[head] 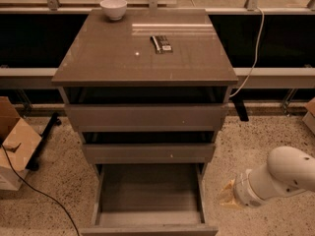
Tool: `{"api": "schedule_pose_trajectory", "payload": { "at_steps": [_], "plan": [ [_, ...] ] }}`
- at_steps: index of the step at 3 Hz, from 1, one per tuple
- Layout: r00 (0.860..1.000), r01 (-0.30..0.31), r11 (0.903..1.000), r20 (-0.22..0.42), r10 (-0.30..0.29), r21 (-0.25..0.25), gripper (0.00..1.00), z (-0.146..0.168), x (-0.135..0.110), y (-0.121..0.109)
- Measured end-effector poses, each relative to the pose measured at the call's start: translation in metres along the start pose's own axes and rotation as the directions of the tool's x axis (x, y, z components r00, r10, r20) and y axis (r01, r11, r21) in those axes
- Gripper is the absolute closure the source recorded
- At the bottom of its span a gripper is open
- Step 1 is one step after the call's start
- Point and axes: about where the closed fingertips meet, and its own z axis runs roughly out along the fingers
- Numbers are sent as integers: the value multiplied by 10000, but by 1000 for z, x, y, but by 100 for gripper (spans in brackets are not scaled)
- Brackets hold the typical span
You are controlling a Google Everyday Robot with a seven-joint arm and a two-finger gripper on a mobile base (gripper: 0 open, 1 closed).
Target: Close bottom drawer
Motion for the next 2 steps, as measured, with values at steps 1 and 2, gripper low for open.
{"api": "schedule_pose_trajectory", "payload": {
  "at_steps": [1,2],
  "plan": [
    [9995,-255,9997,-175,255,34,100,29,15,1],
    [9990,-451,9990,52,451,-77,100,62,31,4]
  ]
}}
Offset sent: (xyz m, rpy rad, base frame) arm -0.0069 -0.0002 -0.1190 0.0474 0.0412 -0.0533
